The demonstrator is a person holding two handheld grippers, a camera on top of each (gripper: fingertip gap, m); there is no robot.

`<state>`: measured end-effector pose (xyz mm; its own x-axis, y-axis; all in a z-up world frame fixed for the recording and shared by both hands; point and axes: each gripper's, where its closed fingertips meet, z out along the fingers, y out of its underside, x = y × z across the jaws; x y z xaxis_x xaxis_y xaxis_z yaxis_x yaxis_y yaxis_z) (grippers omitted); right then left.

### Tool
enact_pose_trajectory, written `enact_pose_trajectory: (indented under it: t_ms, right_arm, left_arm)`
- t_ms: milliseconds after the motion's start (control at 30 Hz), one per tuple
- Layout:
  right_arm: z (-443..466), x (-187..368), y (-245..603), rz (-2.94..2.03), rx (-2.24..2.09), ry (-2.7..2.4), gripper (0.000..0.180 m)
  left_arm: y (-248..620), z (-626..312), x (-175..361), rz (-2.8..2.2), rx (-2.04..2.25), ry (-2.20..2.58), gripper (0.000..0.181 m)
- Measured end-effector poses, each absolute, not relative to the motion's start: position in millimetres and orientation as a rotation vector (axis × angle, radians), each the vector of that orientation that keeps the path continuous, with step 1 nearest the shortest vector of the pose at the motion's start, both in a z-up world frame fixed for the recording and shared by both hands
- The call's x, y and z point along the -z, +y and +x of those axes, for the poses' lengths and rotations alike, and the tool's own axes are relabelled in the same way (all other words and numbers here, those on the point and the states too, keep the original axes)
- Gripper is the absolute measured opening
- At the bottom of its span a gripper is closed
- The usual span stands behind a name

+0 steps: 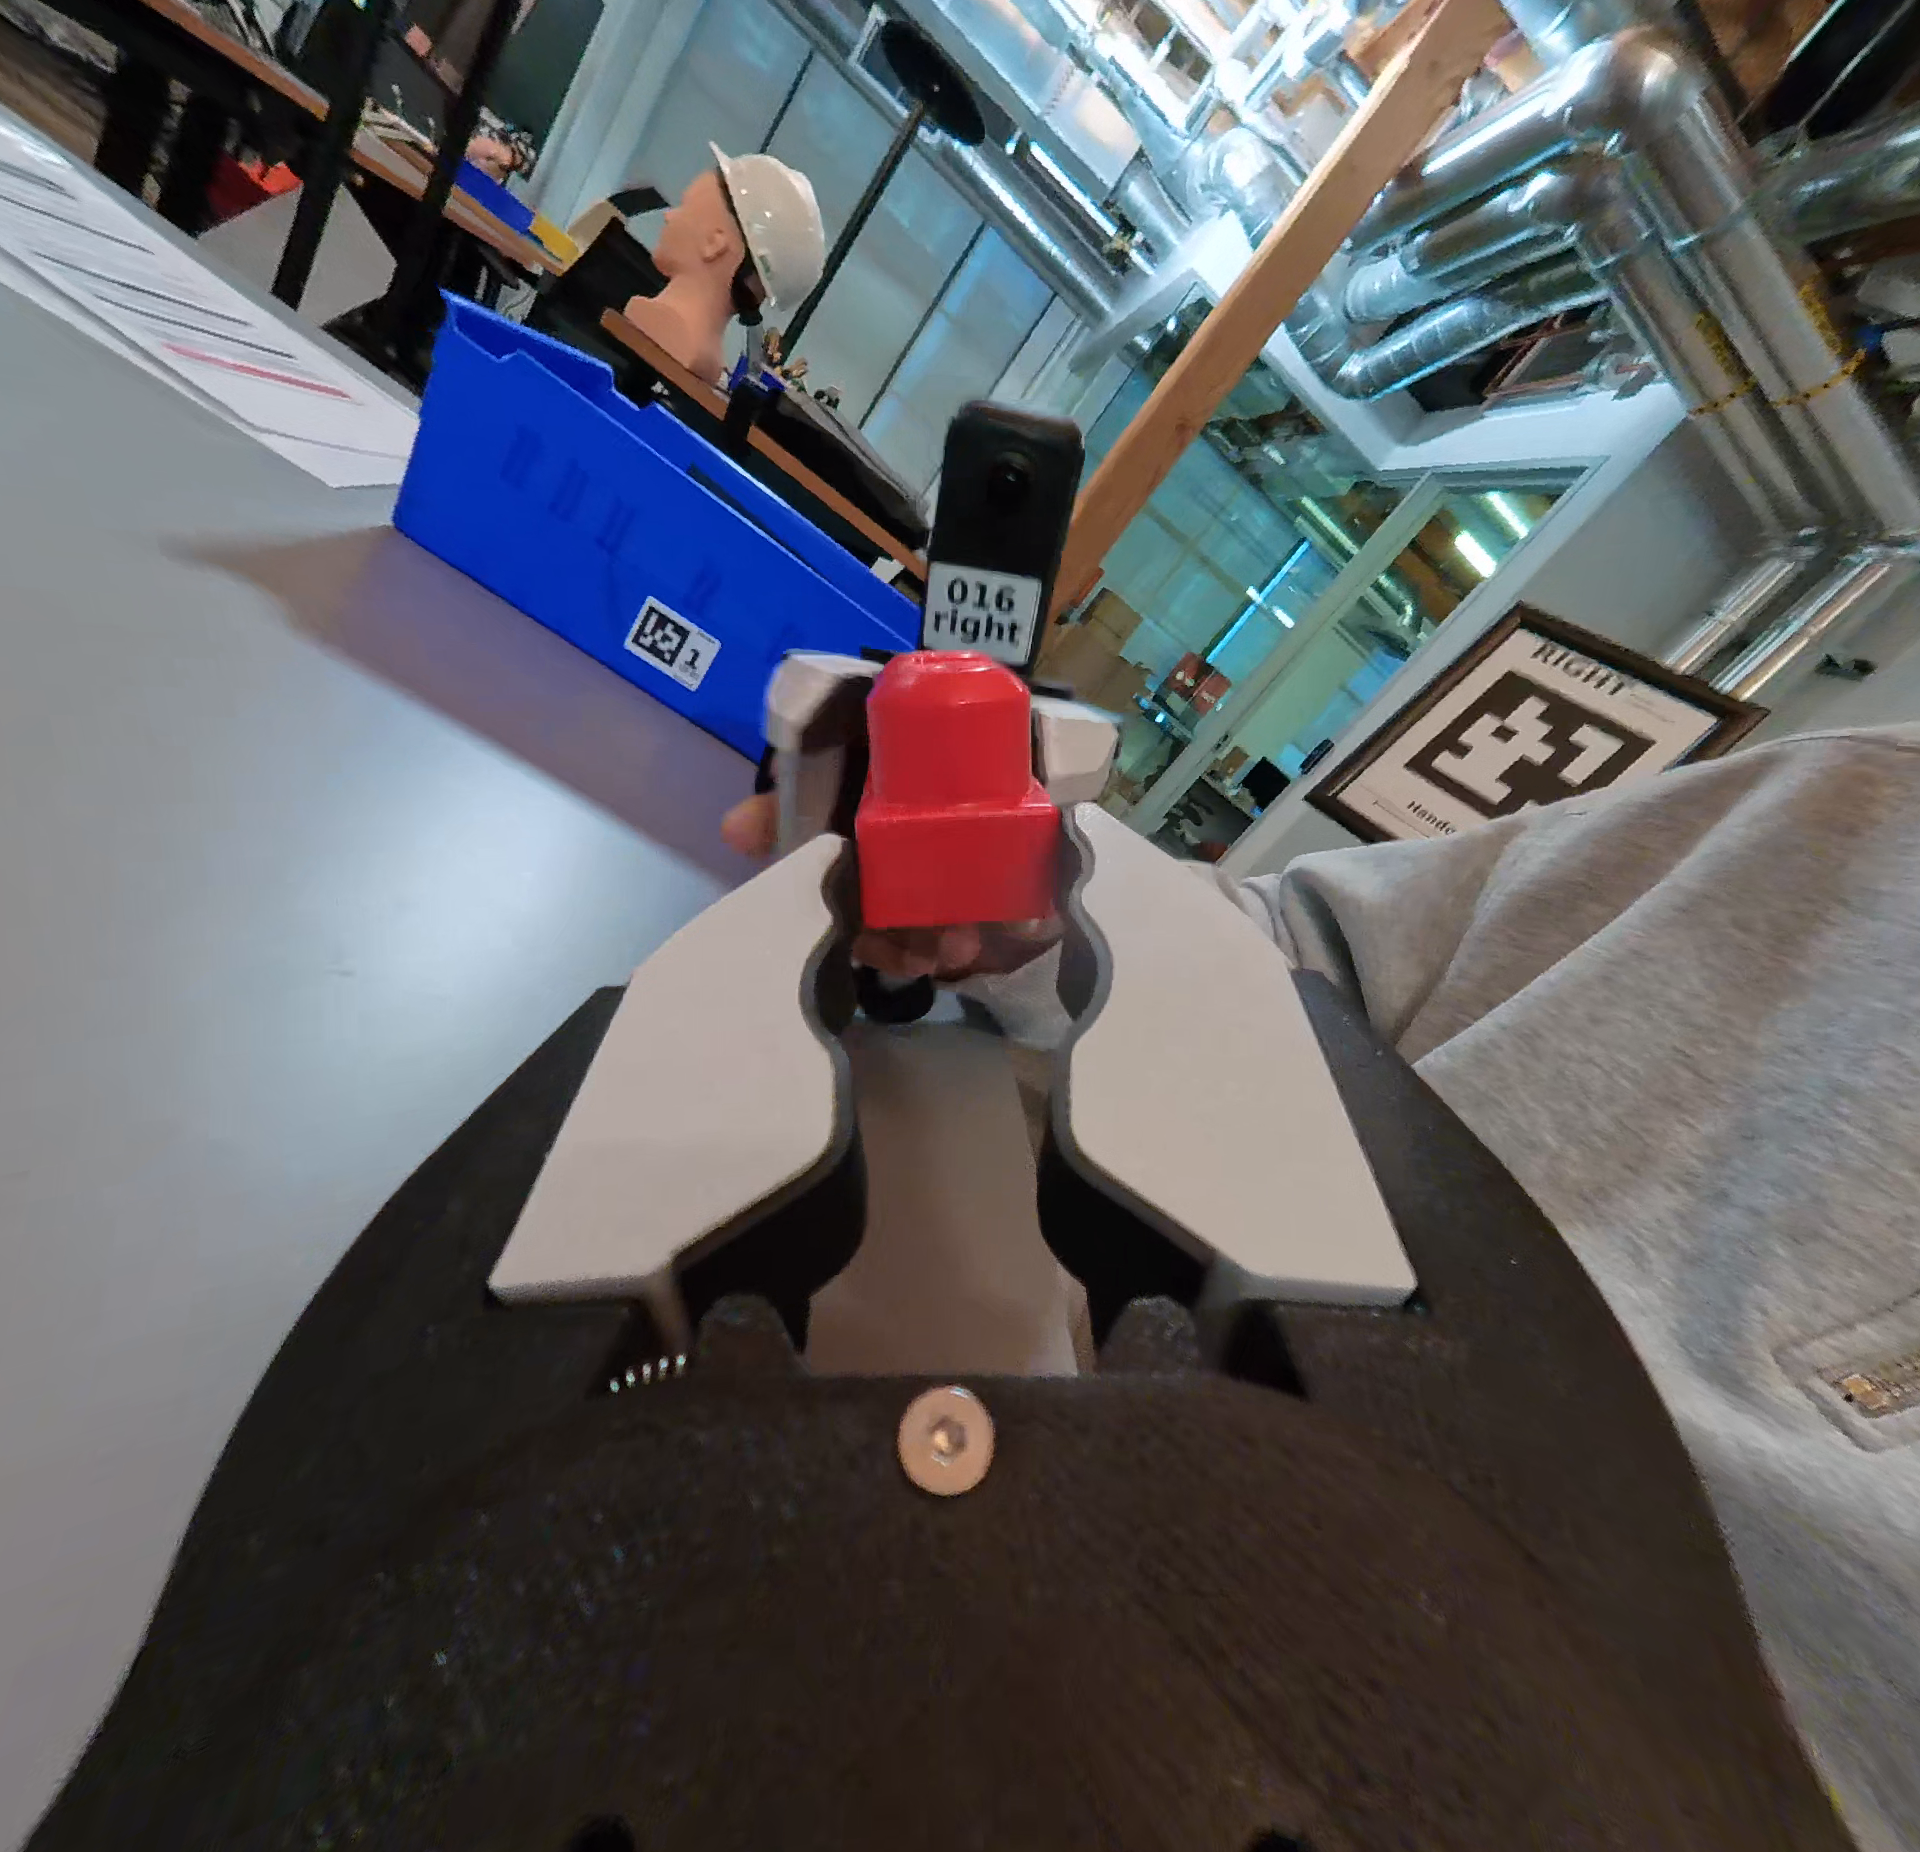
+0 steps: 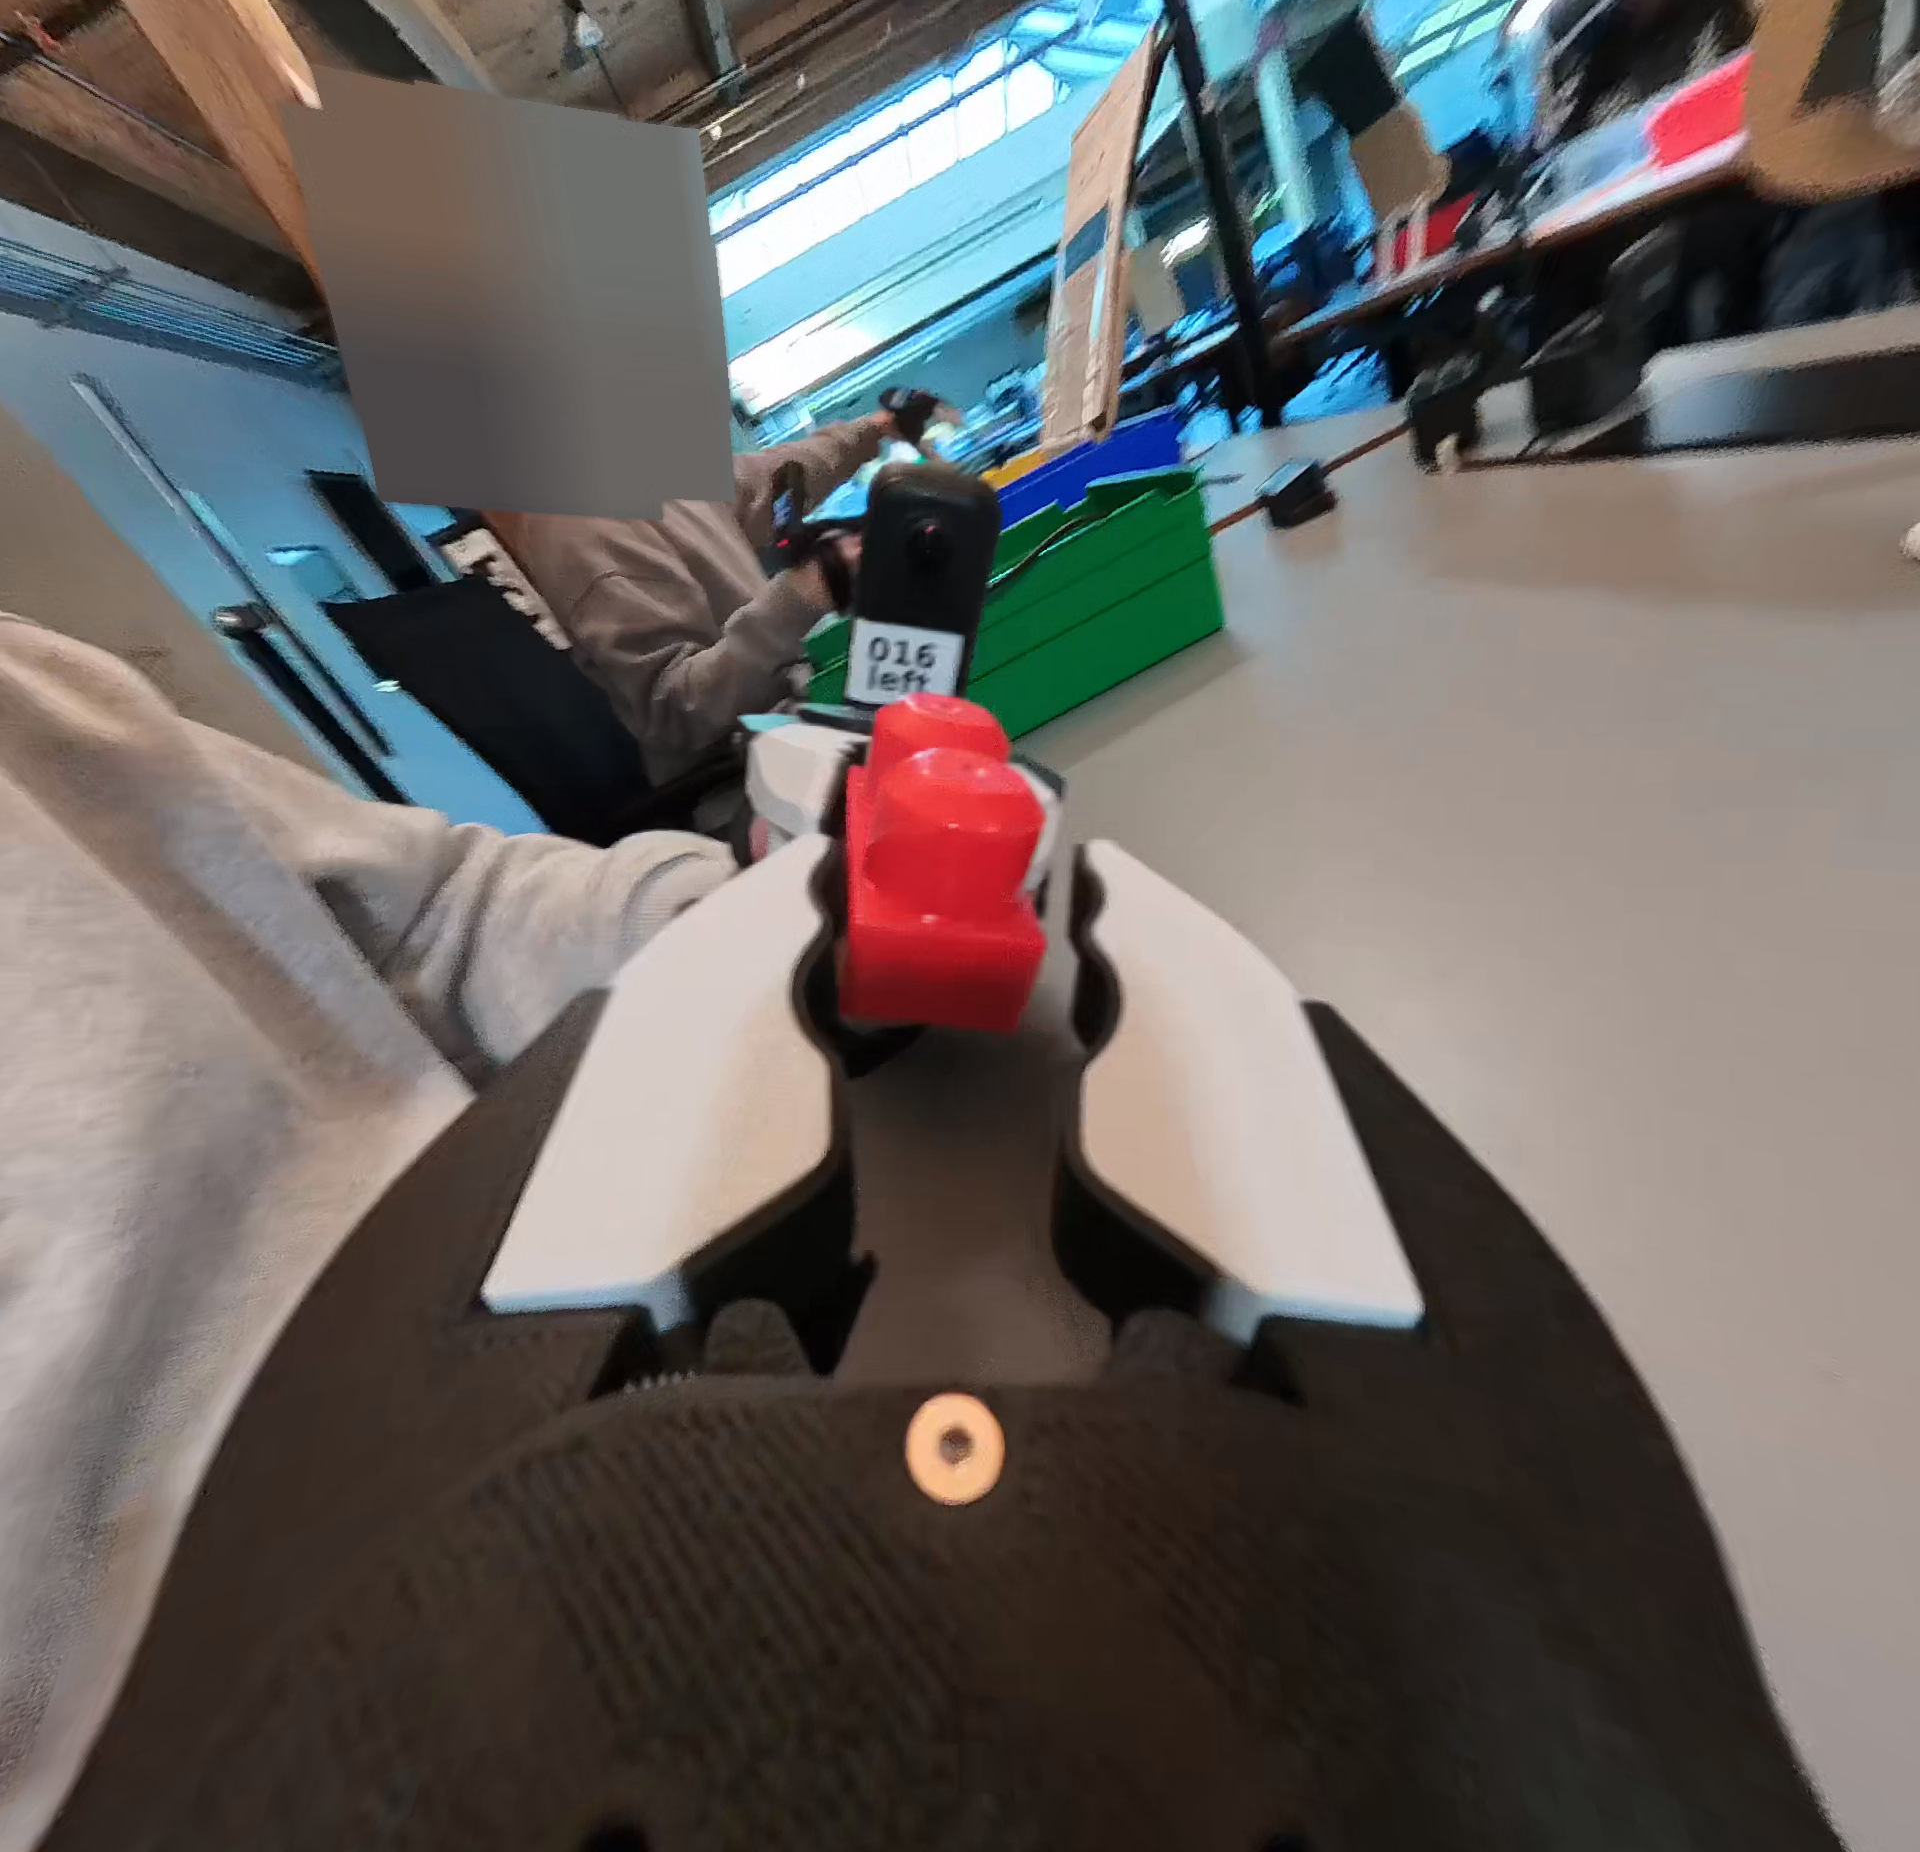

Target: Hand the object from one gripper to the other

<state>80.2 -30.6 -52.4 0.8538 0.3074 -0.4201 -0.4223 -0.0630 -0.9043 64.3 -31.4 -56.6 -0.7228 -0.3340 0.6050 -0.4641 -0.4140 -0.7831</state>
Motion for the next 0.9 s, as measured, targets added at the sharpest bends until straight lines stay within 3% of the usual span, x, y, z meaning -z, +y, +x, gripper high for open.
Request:
enact_pose_trajectory:
  t_ms: [67,100,200,433,600,767,900]
  right_arm:
    - [91,49,-29,-1.471,-0.446,0.079,0.079]
    - [93,46,-30,-1.451,-0.379,0.047,0.088]
    - [85,43,-32,-1.464,-0.183,-0.155,0.094]
    - [68,55,-31,-1.523,0.245,-0.494,0.076]
    - [63,56,-29,-1.532,0.281,-0.538,0.072]
    - [65,60,-29,-1.566,0.306,-0.546,0.046]
    - [64,57,-30,-1.563,0.286,-0.537,0.046]
  left_arm:
    - [-25,65,51,1.133,-2.324,-1.537,0.037]
    - [-21,66,49,1.136,-2.320,-1.470,0.038]
    - [-11,69,48,1.141,-2.302,-1.299,0.037]
    - [-21,65,55,1.101,-2.170,-1.239,0.038]
    - [-27,62,58,1.082,-2.126,-1.258,0.037]
    - [-26,62,62,1.076,-2.093,-1.219,0.037]
    - [-27,62,60,1.048,-2.113,-1.201,0.037]
